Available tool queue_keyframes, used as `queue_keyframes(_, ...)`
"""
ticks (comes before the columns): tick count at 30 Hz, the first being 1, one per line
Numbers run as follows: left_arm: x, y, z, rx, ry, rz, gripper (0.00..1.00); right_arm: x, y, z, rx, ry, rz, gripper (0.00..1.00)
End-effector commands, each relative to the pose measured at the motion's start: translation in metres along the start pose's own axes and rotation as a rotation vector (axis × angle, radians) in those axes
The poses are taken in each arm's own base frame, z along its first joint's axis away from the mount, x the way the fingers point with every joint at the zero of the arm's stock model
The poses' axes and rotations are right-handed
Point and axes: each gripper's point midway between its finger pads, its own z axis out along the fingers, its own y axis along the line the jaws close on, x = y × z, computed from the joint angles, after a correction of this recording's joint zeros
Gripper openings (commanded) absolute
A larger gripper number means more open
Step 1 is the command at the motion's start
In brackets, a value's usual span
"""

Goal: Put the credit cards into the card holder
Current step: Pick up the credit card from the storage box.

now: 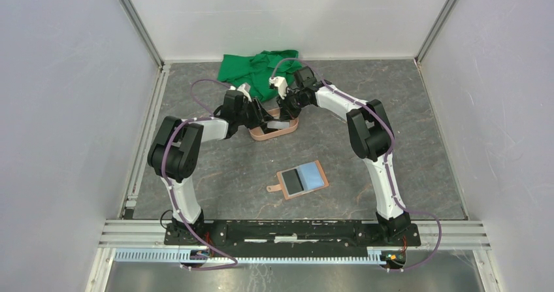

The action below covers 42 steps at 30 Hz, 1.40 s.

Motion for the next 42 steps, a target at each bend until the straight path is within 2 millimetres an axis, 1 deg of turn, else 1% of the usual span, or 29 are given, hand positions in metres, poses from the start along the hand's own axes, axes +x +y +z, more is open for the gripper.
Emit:
queue_keyframes(1, 0.006, -0.010, 0.002, 0.059, 0.028, -0.005, 0.46, 0.003, 0.002, 0.008, -0.022, 0.003, 0.014, 0.11)
queue_keyframes(4, 0.006, -0.013, 0.001, 0.077, 0.022, -0.021, 0.45, 0.002, 0.004, 0.008, -0.036, -0.004, 0.019, 0.11)
queue_keyframes(7, 0.005, -0.018, 0.002, 0.110, 0.016, -0.046, 0.41, 0.000, 0.007, 0.006, -0.056, -0.021, 0.023, 0.11)
queue_keyframes(8, 0.004, -0.021, 0.002, 0.127, 0.013, -0.057, 0.39, -0.001, 0.008, 0.006, -0.063, -0.026, 0.024, 0.11)
queue_keyframes(11, 0.003, -0.028, 0.002, 0.177, 0.000, -0.102, 0.24, -0.003, 0.011, 0.004, -0.080, -0.037, 0.027, 0.11)
queue_keyframes(12, 0.003, -0.029, 0.002, 0.190, -0.008, -0.115, 0.21, -0.003, 0.010, 0.004, -0.083, -0.039, 0.029, 0.11)
queue_keyframes(15, -0.002, -0.034, 0.000, 0.222, -0.036, -0.149, 0.17, -0.006, 0.012, 0.002, -0.095, -0.052, 0.027, 0.11)
queue_keyframes(20, -0.008, -0.038, 0.001, 0.242, -0.062, -0.160, 0.04, -0.016, 0.017, -0.005, -0.123, -0.089, 0.022, 0.11)
queue_keyframes(21, -0.009, -0.037, 0.001, 0.239, -0.065, -0.159, 0.02, -0.018, 0.018, -0.007, -0.129, -0.099, 0.018, 0.11)
queue_keyframes(26, -0.010, -0.036, 0.002, 0.233, -0.071, -0.147, 0.02, -0.034, 0.020, -0.022, -0.136, -0.149, -0.004, 0.15)
queue_keyframes(29, -0.010, -0.038, 0.002, 0.239, -0.075, -0.141, 0.02, -0.046, 0.021, -0.034, -0.134, -0.179, -0.033, 0.24)
queue_keyframes(34, -0.013, -0.040, 0.000, 0.249, -0.080, -0.142, 0.02, -0.058, 0.027, -0.052, -0.127, -0.209, -0.123, 0.45)
queue_keyframes(36, -0.014, -0.041, 0.001, 0.251, -0.079, -0.151, 0.02, -0.059, 0.028, -0.058, -0.115, -0.211, -0.169, 0.53)
queue_keyframes(39, -0.013, -0.041, 0.002, 0.254, -0.074, -0.161, 0.02, -0.060, 0.026, -0.063, -0.089, -0.209, -0.219, 0.63)
queue_keyframes(42, -0.012, -0.040, 0.003, 0.257, -0.068, -0.177, 0.02, -0.055, 0.020, -0.064, -0.046, -0.187, -0.274, 0.72)
